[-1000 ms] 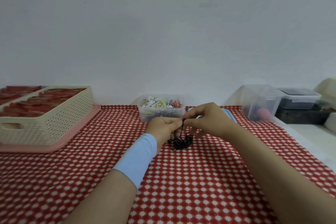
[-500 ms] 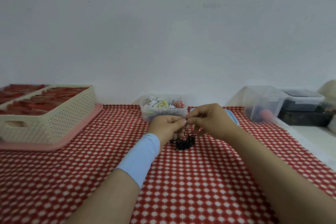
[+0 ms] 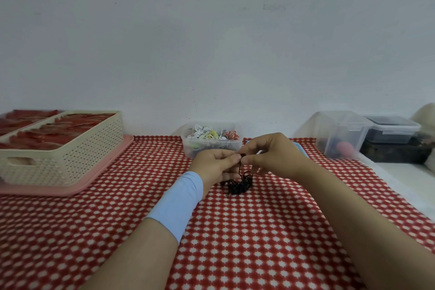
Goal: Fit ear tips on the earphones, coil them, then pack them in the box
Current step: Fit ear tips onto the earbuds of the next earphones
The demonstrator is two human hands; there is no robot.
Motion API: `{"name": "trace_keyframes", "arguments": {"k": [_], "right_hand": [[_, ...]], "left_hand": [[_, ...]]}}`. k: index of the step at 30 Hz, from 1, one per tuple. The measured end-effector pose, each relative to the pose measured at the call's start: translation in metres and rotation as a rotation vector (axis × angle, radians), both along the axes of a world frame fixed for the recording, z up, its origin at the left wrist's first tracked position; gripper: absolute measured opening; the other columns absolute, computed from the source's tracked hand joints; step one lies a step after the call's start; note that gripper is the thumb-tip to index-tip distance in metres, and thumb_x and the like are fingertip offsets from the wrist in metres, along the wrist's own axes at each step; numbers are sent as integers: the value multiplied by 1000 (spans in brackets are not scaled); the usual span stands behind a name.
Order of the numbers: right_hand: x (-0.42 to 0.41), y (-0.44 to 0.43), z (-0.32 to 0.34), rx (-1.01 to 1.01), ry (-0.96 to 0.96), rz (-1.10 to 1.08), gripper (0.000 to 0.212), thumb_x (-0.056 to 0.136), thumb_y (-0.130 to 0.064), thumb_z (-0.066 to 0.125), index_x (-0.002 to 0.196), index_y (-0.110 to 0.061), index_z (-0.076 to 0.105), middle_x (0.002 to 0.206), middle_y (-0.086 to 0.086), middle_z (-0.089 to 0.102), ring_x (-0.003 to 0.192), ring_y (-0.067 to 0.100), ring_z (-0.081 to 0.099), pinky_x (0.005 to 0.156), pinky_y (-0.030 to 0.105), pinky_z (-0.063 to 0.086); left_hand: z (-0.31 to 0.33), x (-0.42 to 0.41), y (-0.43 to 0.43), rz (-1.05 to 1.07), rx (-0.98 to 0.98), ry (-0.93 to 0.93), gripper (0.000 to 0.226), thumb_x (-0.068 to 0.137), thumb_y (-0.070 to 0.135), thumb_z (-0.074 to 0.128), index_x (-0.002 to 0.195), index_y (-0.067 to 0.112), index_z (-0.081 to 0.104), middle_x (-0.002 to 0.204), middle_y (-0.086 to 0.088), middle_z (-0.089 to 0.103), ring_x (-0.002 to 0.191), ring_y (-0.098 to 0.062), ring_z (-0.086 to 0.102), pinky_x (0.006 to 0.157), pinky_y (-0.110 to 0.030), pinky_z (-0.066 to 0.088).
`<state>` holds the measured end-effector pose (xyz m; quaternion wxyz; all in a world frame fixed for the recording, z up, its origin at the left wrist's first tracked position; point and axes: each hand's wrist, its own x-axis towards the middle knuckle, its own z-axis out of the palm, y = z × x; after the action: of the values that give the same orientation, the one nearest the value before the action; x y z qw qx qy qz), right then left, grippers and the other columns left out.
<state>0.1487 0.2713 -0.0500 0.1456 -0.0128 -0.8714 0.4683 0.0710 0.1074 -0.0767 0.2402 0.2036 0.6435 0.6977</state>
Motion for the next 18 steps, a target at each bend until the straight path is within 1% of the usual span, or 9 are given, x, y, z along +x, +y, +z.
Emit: {"name": "trace_keyframes", "arguments": {"k": [2, 4, 7, 11, 13, 15, 18], "right_hand": [[2, 1, 1, -92, -27, 17, 9, 93, -14, 73, 98, -17, 79, 88, 3, 79, 70, 23, 75, 62, 31, 61], [3, 1, 1, -183, -48, 18, 12, 97, -15, 67, 101, -18, 78, 92, 3, 79, 72, 23, 75, 61, 31, 60], [4, 0, 2, -241, -83, 21, 14, 99, -18, 65, 102, -15, 78, 95, 3, 79, 72, 22, 74, 66, 36, 63], [5, 3, 0, -336, -128, 16, 15, 97, -16, 67, 99, -10, 80, 97, 8, 79, 71, 20, 69, 70, 39, 63], [5, 5, -1, -372, -145, 23, 12, 94, -14, 70, 96, -11, 82, 93, 9, 79, 71, 19, 67, 70, 38, 61], [5, 6, -2, -392, -160, 15, 9, 91, -15, 73, 93, -12, 82, 83, 8, 77, 67, 18, 66, 68, 37, 61], [4, 4, -4, -342, -138, -28, 6, 88, -14, 76, 90, -13, 82, 73, 6, 75, 63, 18, 67, 66, 37, 63]], "left_hand": [[1, 0, 0, 21, -16, 48, 12, 90, 8, 67, 101, 5, 73, 84, -9, 70, 69, -14, 66, 66, -24, 59], [3, 1, 1, 40, -43, 97, 11, 88, 7, 70, 99, 8, 73, 84, -7, 72, 71, -15, 66, 67, -24, 59], [5, 1, 0, 78, -62, 162, 9, 86, 6, 72, 94, 10, 73, 81, -4, 73, 66, -13, 66, 62, -20, 58], [5, 1, -2, 102, -93, 270, 20, 83, 5, 74, 103, 6, 75, 85, -1, 75, 65, -9, 70, 64, -19, 58], [6, 1, -2, 90, -110, 332, 20, 83, 5, 74, 103, 7, 75, 85, -1, 75, 66, -8, 71, 63, -17, 56], [6, 1, -1, 79, -137, 379, 20, 84, 5, 73, 104, 8, 75, 88, -4, 76, 67, -9, 72, 65, -17, 56], [5, 0, -1, 83, -172, 429, 20, 85, 5, 72, 105, 9, 75, 91, -6, 75, 70, -8, 72, 66, -18, 57]]}}
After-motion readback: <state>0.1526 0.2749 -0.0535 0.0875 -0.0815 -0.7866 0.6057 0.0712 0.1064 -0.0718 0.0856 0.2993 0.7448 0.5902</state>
